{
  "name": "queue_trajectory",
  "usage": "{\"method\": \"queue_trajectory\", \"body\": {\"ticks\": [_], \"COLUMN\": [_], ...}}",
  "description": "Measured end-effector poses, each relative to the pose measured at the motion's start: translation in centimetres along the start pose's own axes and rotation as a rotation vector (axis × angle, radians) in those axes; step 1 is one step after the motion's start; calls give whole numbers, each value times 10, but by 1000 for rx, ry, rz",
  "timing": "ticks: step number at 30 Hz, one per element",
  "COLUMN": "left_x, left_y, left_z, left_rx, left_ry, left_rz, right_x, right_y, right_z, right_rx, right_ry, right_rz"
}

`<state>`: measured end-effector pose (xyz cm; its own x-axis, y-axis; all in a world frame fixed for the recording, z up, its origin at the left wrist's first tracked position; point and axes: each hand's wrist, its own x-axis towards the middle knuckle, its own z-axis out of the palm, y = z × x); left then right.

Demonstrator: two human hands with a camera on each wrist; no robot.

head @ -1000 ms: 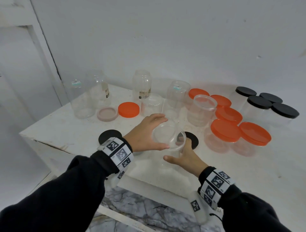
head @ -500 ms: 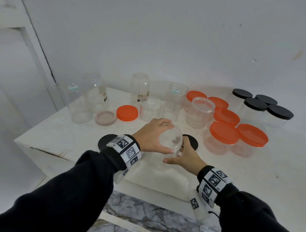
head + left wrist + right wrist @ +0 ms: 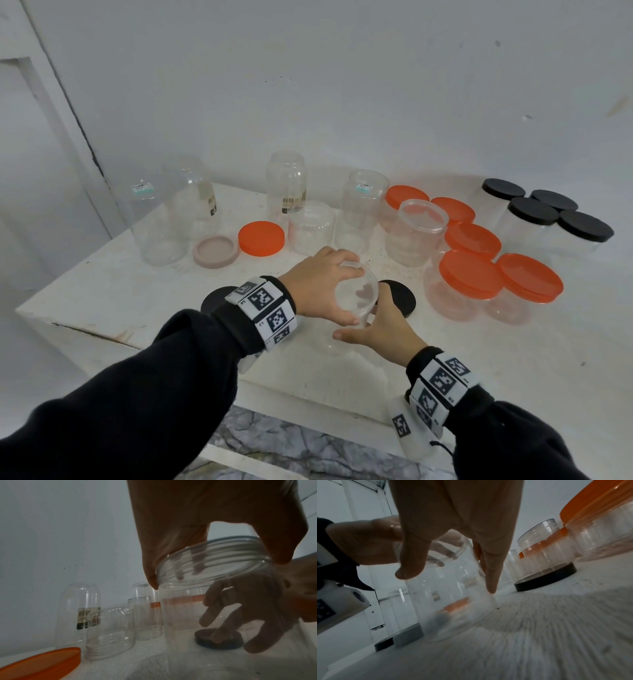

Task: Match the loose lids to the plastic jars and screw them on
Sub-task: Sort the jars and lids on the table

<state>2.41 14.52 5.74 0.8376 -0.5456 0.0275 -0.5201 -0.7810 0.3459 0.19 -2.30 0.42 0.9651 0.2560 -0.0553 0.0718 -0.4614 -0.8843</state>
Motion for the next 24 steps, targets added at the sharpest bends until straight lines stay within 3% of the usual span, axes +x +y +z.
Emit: {"method": "queue_trajectory", "body": {"ticks": [4, 7, 11, 18, 24], "left_x": [-4, -16, -26, -16, -6], "left_y": [-5, -14, -32, -38, -44], "left_z": [4, 8, 20, 30, 31], "left_rx": [-108, -345, -633, -838, -859], "left_ry": [0, 38, 81, 34, 0], "left_rz": [-7, -72, -197, -179, -159], "right_x": [-1, -3, -3, 17, 31], "right_y": [2, 0, -25, -80, -99], "right_z": [-1, -15, -39, -41, -36], "right_rx": [-17, -51, -95, -640, -976], "right_ry": [-35, -138, -127, -318, -484], "right_rz": [20, 54, 16, -175, -116]}}
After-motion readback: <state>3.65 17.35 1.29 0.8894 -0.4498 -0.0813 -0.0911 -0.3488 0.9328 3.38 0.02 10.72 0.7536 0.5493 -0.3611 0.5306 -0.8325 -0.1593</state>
